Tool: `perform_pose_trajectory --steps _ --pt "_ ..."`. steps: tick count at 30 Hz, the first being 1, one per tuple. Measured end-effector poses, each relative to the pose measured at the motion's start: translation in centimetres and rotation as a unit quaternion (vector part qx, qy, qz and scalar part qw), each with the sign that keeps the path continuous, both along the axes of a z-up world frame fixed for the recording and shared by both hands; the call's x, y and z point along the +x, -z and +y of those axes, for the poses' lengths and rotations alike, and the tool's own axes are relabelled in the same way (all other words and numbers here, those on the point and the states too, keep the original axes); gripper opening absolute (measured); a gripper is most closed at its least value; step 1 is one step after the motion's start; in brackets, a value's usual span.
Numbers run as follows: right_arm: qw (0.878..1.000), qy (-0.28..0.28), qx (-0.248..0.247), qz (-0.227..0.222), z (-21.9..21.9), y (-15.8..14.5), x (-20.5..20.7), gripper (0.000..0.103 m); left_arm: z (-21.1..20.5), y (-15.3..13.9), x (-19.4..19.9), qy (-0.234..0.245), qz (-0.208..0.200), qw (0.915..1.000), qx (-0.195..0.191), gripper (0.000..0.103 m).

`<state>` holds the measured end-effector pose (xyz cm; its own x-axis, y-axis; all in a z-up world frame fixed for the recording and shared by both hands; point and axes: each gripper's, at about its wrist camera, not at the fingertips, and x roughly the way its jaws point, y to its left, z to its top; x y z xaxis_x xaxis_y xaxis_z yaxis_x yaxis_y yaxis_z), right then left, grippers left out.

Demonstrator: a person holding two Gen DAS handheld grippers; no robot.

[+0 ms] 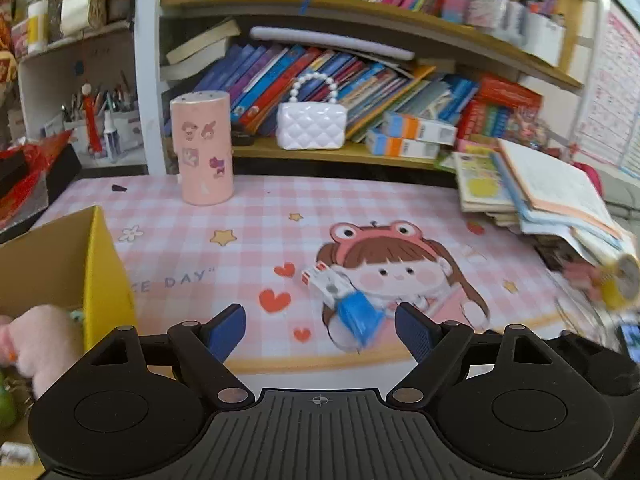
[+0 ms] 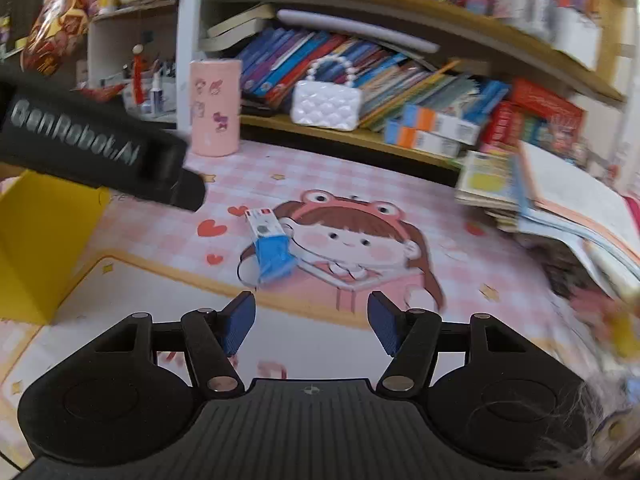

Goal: Organize objects
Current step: 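Move both tools back to the last items on the mat, then grasp the white card with the left tool while the right tool grasps the blue item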

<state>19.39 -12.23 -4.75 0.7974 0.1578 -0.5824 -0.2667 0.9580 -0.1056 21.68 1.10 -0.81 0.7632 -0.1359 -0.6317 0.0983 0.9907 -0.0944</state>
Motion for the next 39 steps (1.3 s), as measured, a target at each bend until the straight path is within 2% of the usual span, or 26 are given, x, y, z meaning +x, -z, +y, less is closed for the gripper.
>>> perform_pose_trajectory --steps 10,11,13,14,18,21,24,26,28,30,33,39 --pt "0.996 -0.08 0.011 0.033 1.5 3.5 7.7 0.056 0.0 3.6 7.8 -0.051 0.06 0.9967 -0.016 0.084" --pt "0.996 -0.083 0.015 0.038 1.6 3.8 8.1 0.055 -0.1 4.0 8.4 -0.053 0.064 0.9964 -0.017 0.084" --pt "0.994 -0.09 0.023 0.049 1.7 4.4 8.9 0.045 -0.2 4.5 9.4 -0.057 0.07 0.9958 -0.017 0.083" --pt "0.994 -0.096 0.032 0.05 1.6 4.6 9.1 0.036 -0.4 4.8 9.9 -0.057 0.072 0.9956 -0.019 0.083" --pt "0.995 -0.077 0.04 0.048 -0.3 4.0 8.2 0.031 -1.9 6.1 11.7 -0.045 0.08 0.9955 -0.023 0.08" --pt "0.997 -0.047 0.044 0.049 -2.5 3.4 6.9 0.03 -3.6 7.4 12.9 -0.037 0.088 0.9955 -0.004 0.064" --pt "0.997 -0.033 0.058 0.049 -4.1 2.7 5.7 0.03 -4.5 8.5 13.5 -0.045 0.096 0.9943 0.01 0.058" --pt "0.997 -0.029 0.063 0.046 -4.8 2.2 5.0 0.03 -4.9 8.8 13.5 -0.047 0.089 0.9946 0.023 0.048" --pt "0.997 -0.021 0.066 0.044 -5.2 1.8 4.3 0.03 -5.2 8.8 13.4 -0.041 0.084 0.9953 0.028 0.033" --pt "0.996 -0.012 0.071 0.043 -5.5 1.5 3.8 0.03 -4.9 8.6 13.3 -0.037 0.086 0.9954 0.02 0.028" --pt "0.997 -0.005 0.071 0.04 -5.4 0.9 2.7 0.03 -4.3 7.1 11.3 -0.029 0.061 0.9977 0.004 0.028" --pt "0.998 -0.005 0.062 0.027 -4.5 -0.8 -0.9 0.03 -2.2 2.9 2.5 0.01 0.011 0.9997 -0.019 0.028"
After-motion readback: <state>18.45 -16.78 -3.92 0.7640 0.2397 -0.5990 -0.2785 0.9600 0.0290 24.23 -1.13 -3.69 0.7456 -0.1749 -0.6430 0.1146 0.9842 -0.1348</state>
